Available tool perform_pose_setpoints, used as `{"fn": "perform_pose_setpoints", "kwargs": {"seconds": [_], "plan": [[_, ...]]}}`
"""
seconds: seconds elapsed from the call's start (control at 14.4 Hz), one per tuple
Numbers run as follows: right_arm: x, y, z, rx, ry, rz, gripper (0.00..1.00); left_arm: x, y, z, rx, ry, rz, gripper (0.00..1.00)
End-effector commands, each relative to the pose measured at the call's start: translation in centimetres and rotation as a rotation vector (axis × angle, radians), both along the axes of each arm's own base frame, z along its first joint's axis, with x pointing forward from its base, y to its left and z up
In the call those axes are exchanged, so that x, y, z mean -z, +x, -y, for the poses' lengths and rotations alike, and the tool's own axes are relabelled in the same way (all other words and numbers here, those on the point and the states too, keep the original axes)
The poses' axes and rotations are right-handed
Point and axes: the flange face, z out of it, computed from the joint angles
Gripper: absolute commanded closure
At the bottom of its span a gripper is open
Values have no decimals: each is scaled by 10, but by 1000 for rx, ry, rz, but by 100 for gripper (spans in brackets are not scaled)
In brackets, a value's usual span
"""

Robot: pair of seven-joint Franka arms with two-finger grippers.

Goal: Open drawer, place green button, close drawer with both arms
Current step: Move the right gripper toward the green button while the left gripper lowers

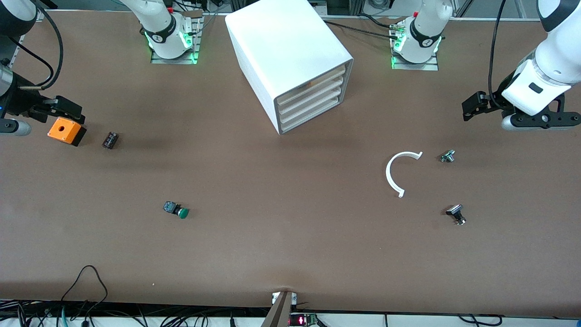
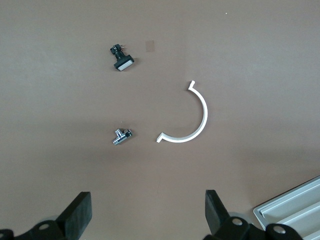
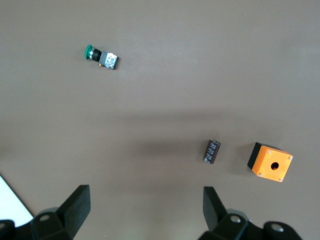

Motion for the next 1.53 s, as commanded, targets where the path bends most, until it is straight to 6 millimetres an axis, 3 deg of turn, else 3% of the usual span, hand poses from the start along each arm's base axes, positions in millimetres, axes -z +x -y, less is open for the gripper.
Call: {"fn": "perform_pose_setpoints", "kwargs": {"seconds": [0.0,0.42,0.83,1.25,1.39,1.46], "plan": [[-5,-2,-2,-12,-12,-1,0,-1,2,-3,4,5,-4,0],[-4,-1,-4,-19,-14,1,0,-3,9,-4,-1,-1,9,0],[-2,1,-1,-68,-4,0,0,-6,8,10,11,-4,15,0],[27,16,-9,-86,2,-46,0,-14,6,12,23,-12,20,0],[33,22,-9,-100,1,-54,0,-17,5,20,36,-14,12,0],[39,24,-10,-102,1,-60,0,-20,3,37,57,5,9,0]]}}
